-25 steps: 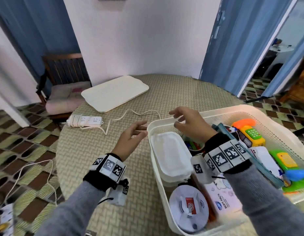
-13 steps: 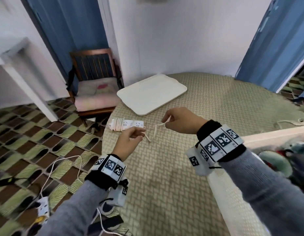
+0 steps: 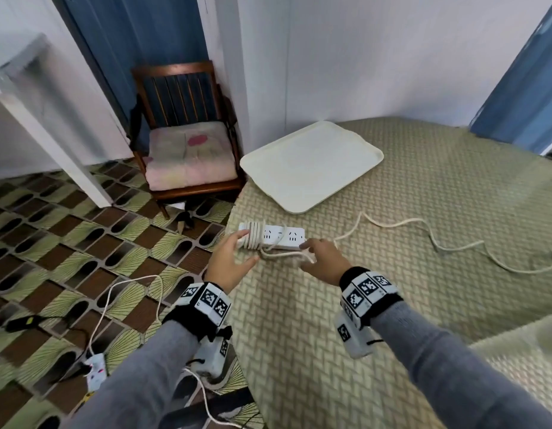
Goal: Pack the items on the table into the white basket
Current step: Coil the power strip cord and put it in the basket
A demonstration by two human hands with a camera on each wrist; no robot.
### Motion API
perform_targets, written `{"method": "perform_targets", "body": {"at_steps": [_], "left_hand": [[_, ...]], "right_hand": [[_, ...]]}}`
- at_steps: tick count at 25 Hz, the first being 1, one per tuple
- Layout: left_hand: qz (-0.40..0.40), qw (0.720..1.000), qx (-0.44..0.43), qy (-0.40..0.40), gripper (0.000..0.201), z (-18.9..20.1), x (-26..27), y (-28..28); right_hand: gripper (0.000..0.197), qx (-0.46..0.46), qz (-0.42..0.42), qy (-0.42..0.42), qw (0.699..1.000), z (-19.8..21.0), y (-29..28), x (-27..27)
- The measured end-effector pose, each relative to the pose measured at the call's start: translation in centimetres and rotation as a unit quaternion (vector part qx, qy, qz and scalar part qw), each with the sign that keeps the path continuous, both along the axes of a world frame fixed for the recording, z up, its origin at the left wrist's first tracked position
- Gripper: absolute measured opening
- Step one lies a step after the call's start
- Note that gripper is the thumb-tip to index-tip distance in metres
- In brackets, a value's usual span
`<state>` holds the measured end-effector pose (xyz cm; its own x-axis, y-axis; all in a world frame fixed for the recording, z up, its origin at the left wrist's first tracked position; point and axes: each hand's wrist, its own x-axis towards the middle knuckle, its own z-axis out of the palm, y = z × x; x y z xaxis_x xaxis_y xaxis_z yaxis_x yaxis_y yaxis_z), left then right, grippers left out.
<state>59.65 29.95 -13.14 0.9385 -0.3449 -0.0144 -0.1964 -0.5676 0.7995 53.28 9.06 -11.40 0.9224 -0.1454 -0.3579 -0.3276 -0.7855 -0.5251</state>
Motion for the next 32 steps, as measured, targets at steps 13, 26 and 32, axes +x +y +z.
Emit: {"method": "perform_targets", "body": {"at_steps": [13,26,32], "left_hand": [[-0.146,0.980,0.125,0.050,0.097,-5.9,10.2,-1.2],[-0.104,0.980,0.169,0.023,0.105,-6.3,5.5,-1.0],[-0.111,0.985,0.116,-0.069,0.106,-1.0,1.8,-1.5]], "right_hand": [[0.068,0.050,-0.048,-0.006,0.998,-7.3,-1.2,9.2],[0.070,-0.043,0.053,-0.020,0.997,-5.9,-1.0,5.9],[0.074,0.011,0.063,-0.137,0.989,-1.4,-1.7,1.2]]}}
